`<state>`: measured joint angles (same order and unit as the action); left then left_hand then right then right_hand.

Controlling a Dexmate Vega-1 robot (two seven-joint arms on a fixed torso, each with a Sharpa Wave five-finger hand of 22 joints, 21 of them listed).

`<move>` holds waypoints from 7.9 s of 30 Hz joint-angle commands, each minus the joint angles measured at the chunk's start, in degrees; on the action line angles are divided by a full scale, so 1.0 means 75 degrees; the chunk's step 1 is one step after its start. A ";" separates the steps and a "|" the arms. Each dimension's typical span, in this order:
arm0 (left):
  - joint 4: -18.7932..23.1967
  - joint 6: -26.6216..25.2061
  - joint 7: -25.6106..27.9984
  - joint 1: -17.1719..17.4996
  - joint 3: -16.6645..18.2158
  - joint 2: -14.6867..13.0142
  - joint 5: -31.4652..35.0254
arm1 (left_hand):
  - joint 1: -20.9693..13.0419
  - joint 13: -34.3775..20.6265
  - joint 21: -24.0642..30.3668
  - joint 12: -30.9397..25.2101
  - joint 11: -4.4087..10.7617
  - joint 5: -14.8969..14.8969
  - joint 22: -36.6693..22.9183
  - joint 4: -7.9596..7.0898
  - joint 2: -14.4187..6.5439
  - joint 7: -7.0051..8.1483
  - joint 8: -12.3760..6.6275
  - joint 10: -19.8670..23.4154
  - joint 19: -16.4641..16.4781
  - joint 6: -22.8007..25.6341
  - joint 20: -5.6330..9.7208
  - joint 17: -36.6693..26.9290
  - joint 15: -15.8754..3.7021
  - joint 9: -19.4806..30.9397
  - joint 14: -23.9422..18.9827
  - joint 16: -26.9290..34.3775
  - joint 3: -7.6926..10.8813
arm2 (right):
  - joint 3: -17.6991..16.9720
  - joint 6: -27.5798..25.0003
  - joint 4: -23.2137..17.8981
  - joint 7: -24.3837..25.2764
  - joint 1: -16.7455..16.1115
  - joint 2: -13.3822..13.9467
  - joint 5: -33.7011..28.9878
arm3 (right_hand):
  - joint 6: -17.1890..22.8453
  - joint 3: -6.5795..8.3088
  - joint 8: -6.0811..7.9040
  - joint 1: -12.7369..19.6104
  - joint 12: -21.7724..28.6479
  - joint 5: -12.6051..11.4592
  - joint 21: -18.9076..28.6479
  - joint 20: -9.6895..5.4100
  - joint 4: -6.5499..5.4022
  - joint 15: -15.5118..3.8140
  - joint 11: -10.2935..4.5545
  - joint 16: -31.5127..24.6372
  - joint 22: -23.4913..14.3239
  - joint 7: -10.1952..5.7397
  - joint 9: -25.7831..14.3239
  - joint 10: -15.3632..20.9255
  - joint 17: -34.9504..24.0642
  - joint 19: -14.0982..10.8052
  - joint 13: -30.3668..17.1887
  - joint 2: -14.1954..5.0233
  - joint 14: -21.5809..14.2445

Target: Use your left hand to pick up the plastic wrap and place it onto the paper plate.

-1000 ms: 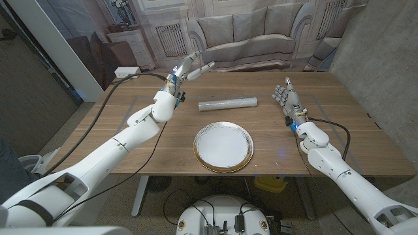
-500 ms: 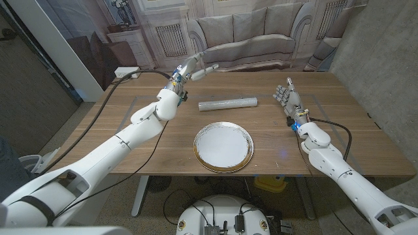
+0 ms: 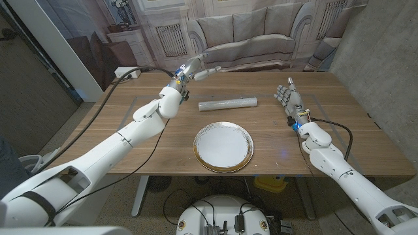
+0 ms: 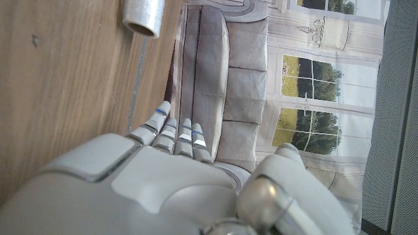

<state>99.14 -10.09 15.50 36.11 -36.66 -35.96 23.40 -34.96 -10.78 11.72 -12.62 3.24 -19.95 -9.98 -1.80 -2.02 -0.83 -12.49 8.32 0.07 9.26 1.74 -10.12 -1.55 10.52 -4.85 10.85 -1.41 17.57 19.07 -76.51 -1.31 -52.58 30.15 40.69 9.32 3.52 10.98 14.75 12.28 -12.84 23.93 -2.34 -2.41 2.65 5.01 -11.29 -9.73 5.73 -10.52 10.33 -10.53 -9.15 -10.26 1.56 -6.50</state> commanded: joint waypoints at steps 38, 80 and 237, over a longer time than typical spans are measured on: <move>0.0285 -0.1235 -0.1171 -0.0569 -0.0768 0.0024 0.0848 | -0.1144 -0.0039 -0.0033 0.0084 0.0082 -0.0130 -0.0024 0.0685 0.0251 0.0050 0.0041 -0.0051 0.0010 -0.0067 -0.0024 -0.0017 -0.0047 0.0052 0.0012 0.0009 0.0086 | -0.0029 0.0075 0.0047 -0.0059 0.0008 -0.0096 0.0100 | 0.0067 -0.0040 0.0034 0.0069 -0.0011 -0.0024 -0.0124 -0.0058 0.0019 0.0029 0.0015 0.0018 -0.0050 -0.0017 -0.0029 0.0060 -0.0021 -0.0155 -0.0041 -0.0067 -0.0097; 0.0416 -0.2224 -0.2483 -0.1171 -0.1432 0.0157 0.1342 | -0.1540 -0.0116 0.0269 -0.0265 0.0411 -0.0026 -0.0092 0.0808 0.0198 0.0243 -0.0287 0.1650 0.1201 0.1484 0.0140 -0.0081 -0.0261 0.0093 -0.1487 0.0286 -0.0095 | -0.0147 0.0131 -0.0165 0.0021 -0.0257 -0.0053 0.0203 | 0.0185 -0.0015 0.0065 0.0163 0.0009 -0.0015 -0.0242 -0.0064 0.0063 0.0010 0.0005 0.0017 -0.0056 -0.0016 -0.0031 0.0146 -0.0016 -0.0241 -0.0044 -0.0174 -0.0155; -0.2616 -0.3077 -0.3397 -0.2678 -0.3753 0.2047 0.2371 | -0.2151 -0.0152 0.0123 0.0077 0.0426 -0.0016 -0.0117 0.0974 0.0186 0.0250 0.0062 0.1051 0.1259 0.0838 -0.0108 -0.0113 -0.0221 0.0099 -0.1199 0.0064 -0.0369 | -0.0247 -0.0002 0.0079 -0.0082 -0.0032 -0.0040 0.0351 | 0.0192 -0.0121 0.0029 0.0171 -0.0015 0.0070 -0.0657 -0.0054 0.0112 0.0003 0.0003 0.0040 -0.0075 -0.0036 -0.0035 0.0170 -0.0026 -0.0430 -0.0049 -0.0286 -0.0188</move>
<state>82.00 -33.58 -11.03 16.45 -64.47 -21.95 42.73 -51.08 -11.58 12.46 -11.74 6.54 -19.93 -10.52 5.35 -0.37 1.13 -11.84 16.12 9.17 15.10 1.03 -10.80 -2.39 11.04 -13.44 11.10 -3.73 15.80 19.18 -76.10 -1.83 -52.93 29.79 43.16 10.34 2.71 11.27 15.64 12.28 -12.40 19.03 -2.34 -1.62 2.97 5.01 -10.97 -9.98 5.32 -10.52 10.93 -10.52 -11.82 -10.59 -0.56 -7.42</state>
